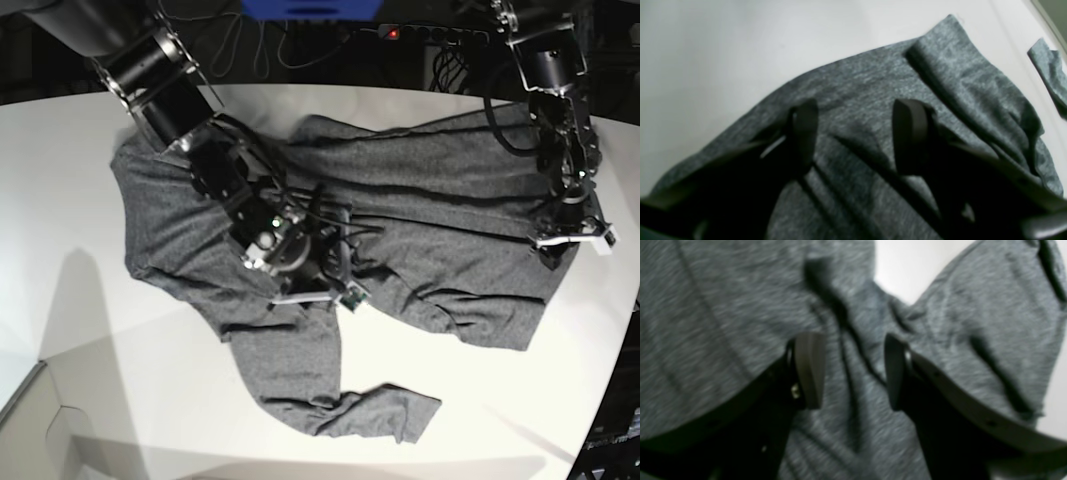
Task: Layout the t-shirt on the table in an organized manner, then fold the t-shirt properly
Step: 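Drag the grasped fabric with the right gripper toward the sleeve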
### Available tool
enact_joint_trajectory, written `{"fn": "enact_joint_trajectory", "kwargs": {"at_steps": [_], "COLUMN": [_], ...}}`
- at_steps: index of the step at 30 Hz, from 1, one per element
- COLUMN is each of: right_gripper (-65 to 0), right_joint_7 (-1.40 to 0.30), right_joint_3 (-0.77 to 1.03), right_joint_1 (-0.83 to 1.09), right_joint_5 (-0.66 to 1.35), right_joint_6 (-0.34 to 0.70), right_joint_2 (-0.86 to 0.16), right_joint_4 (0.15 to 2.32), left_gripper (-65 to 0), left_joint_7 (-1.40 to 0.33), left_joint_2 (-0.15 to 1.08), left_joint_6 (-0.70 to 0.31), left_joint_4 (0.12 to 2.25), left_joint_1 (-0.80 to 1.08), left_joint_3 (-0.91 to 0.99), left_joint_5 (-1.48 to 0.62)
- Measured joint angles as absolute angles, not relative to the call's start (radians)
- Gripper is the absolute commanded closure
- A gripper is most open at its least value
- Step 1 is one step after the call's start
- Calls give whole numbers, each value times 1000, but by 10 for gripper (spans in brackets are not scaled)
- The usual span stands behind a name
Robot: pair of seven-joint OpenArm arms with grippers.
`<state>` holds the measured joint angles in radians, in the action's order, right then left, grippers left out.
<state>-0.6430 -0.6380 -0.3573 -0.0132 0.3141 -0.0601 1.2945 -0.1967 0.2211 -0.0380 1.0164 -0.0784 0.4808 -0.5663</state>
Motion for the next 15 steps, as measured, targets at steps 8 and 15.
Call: {"fn": "enact_joint_trajectory", "kwargs": {"at_steps": [8,15], "right_gripper": [-299,-298], "right_joint_7": [-542,-467], "right_joint_3": [-638,-638], "right_joint_1": [-397,-435], "right_joint_5": [-17,-19], "right_joint_6": [314,314], "right_joint_2": [-15,-2], "right_joint_4": [1142,1037], "left_gripper": [-352,-352], "left_joint_7": [-194,-193], "left_joint_2": [221,218], "left_joint_6": [-38,-37], "left_joint_4": [1016,1016], "left_joint_1": [-78,-79], "left_joint_3": [481,481], "left_joint_5": [-566,-562]}}
